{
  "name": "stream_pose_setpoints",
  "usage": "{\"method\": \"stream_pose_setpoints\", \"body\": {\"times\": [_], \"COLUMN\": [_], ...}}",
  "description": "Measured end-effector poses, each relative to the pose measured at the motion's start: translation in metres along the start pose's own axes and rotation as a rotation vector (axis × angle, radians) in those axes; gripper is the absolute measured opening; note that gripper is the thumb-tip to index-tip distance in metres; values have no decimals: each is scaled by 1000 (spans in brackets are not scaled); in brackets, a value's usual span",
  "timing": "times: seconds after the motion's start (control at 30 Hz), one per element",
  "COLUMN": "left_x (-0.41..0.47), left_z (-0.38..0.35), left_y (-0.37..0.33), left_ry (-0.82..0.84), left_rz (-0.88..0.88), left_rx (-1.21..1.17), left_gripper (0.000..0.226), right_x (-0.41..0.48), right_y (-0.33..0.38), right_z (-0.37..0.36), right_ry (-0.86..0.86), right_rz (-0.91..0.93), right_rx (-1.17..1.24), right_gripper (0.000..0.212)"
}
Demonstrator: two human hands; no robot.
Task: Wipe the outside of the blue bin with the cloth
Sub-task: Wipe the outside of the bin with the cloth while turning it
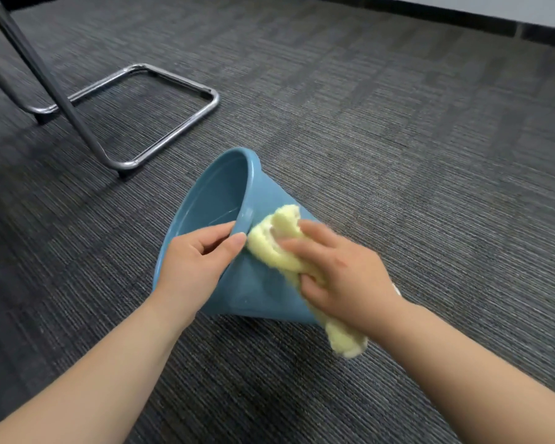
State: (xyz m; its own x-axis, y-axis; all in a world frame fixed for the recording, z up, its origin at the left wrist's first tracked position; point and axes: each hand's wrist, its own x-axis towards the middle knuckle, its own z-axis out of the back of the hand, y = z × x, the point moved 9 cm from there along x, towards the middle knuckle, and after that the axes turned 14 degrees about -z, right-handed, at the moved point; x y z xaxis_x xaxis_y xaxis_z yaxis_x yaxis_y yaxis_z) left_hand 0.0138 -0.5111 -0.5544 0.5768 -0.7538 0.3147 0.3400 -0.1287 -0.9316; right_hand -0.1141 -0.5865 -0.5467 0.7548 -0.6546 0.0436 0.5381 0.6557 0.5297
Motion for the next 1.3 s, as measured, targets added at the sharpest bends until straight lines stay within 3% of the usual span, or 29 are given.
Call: {"method": "stream_pose_setpoints", "body": {"times": [0.1,0.27,0.53,0.67,0.73,0.97,1.17,1.3], "left_x": [1,-5,-2,-2,-3,-1,-3,-3], "left_z": [14,12,22,18,14,23,20,21], "left_y": [6,10,10,12,12,12,15,14], "left_ry": [-52,0,-75,-50,-22,-60,-51,-50], "left_rz": [2,8,-4,4,1,2,16,6], "left_rx": [7,-8,35,-3,-4,11,-7,25], "left_gripper": [44,43,50,42,41,43,37,32], "right_x": [-8,16,-8,10,8,-5,9,-2], "right_y": [17,-31,29,-28,-35,12,-63,-37], "right_z": [-12,-4,-16,-8,-11,-19,-20,-24], "right_ry": [48,-40,17,-36,-51,4,7,-35], "right_rz": [130,-188,168,-154,-184,132,-260,-128], "right_rx": [-68,-66,-129,-107,-148,-114,-81,-38], "right_gripper": [47,47,54,49,47,47,45,42]}}
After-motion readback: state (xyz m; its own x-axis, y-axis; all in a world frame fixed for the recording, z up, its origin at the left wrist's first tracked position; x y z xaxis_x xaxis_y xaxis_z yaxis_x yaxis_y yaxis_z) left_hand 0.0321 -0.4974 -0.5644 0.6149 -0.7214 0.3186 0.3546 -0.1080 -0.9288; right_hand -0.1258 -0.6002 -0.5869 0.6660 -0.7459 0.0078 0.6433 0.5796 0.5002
